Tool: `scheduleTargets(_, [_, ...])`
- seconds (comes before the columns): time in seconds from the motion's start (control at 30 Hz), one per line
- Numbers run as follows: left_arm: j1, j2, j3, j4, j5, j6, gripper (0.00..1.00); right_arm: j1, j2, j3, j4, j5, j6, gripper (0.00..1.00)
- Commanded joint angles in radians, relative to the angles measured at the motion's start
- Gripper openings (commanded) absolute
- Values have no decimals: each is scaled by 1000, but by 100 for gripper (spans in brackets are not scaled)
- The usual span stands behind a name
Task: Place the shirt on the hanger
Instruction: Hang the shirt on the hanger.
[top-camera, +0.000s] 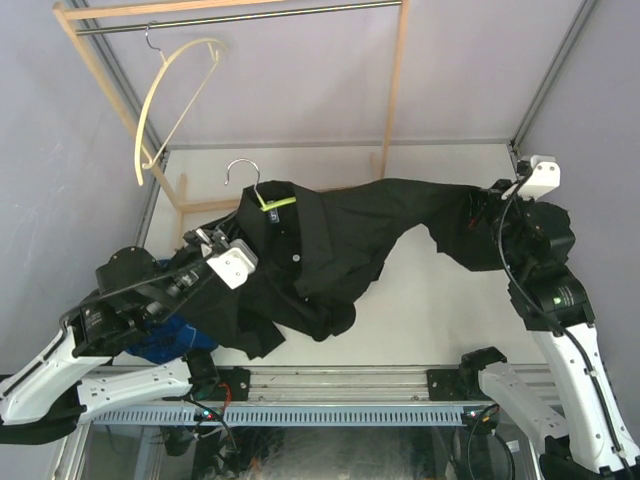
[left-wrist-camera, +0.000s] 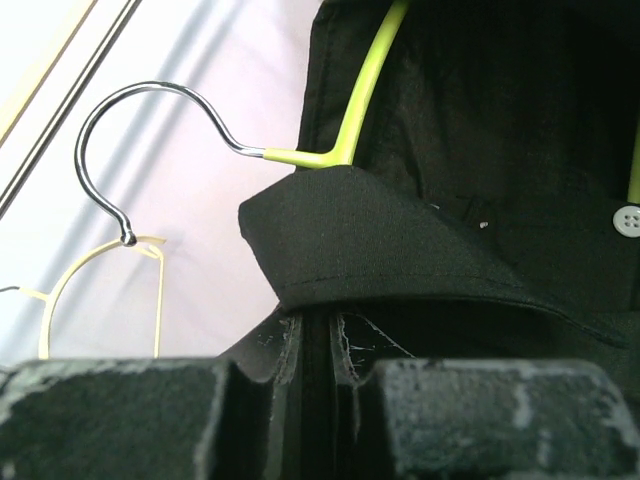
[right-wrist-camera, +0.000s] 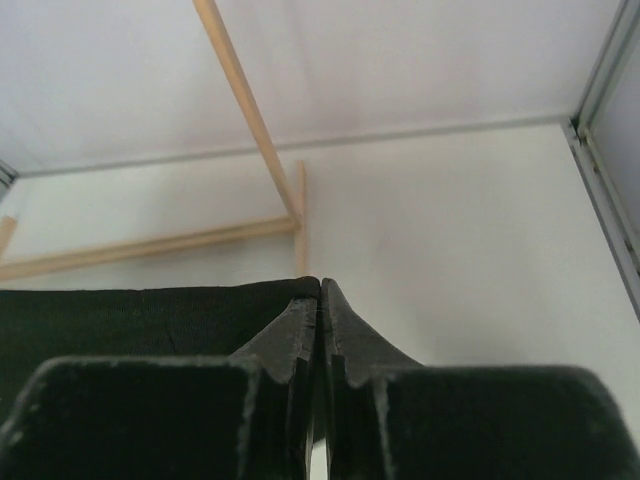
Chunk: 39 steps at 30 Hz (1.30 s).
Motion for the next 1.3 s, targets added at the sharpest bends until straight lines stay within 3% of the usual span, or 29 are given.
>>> scheduleTargets(0.0, [4,-22,-33,110,51,49,0,-27,-8,18,-64,-3,-10,0])
scheduleTargets(0.03, [4,-22,-38,111,51,55,0,-31,-17,17,-63,-24,-14,3])
scheduleTargets(0.17, [4,-34,-86,121,75,106,0,-33,-92,22,-34,-138,-56,34])
scheduleTargets(0.23, [4,-43,-120,129,97,134,0,-33,-134,38,-32,-191,-72,43])
scheduleTargets(0.37, [4,-61,-193,169,140,200,0,-32,-186,89,-48,-376,-94,49])
scheduleTargets(0.5, [4,-76,-259,217,213,266,0,-33,-167,124,-45,-702,-76,49])
scheduleTargets(0.67, [5,-72,-326,278,317,353,0,-11,-88,140,100,-1008,49,46])
scheduleTargets(0.73, [5,-58,-331,309,336,352,0,40,-69,140,141,-963,70,46])
scheduleTargets(1.1, [4,-13,-314,340,363,345,0,546,78,169,217,-387,44,58])
scheduleTargets(1.23, [4,-20,-327,341,350,331,0,640,110,189,259,-189,116,69])
scheduleTargets(1.27, [5,-24,-333,342,346,325,0,657,118,198,263,-172,133,77])
